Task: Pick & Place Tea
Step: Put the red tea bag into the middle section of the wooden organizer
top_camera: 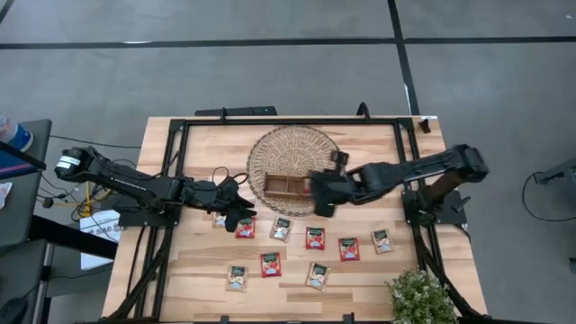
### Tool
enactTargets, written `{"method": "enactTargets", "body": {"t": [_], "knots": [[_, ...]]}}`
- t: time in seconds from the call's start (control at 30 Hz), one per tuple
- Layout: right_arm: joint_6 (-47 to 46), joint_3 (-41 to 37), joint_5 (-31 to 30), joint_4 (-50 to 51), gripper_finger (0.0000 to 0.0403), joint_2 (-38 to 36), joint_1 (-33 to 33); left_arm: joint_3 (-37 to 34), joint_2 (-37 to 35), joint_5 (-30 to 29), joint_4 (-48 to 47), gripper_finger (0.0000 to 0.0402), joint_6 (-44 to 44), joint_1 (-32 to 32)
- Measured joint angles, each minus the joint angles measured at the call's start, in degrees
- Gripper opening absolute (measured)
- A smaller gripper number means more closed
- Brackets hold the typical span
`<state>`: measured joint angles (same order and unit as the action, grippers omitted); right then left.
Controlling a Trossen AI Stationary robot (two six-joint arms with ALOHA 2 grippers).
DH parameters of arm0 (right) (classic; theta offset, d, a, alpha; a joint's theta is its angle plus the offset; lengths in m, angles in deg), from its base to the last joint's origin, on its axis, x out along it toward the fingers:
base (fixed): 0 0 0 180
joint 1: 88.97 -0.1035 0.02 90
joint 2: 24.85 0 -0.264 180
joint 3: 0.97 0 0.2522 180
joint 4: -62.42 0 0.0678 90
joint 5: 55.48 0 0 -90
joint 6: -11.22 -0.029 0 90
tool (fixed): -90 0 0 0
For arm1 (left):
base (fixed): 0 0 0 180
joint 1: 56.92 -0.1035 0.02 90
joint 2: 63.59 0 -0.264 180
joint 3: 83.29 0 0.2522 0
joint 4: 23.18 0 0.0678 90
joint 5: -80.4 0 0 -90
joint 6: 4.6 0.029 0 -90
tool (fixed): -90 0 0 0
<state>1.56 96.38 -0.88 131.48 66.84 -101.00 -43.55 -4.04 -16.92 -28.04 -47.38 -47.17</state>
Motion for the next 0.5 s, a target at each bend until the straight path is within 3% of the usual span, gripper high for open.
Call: {"method": "enactTargets", "body": {"t": [0.3,0.5], "knots": [[-2.05,4.97,-10.93,-0.84,0.0,16.2,2.01,0.0,0.0,0.02,-2.45,0.0177,-0.07,-0.02],[-2.52,5.06,-16.19,-1.27,0.0,20.67,2.05,-0.02,0.0,0.02,-3.83,0.0177,0.49,-0.02]]}}
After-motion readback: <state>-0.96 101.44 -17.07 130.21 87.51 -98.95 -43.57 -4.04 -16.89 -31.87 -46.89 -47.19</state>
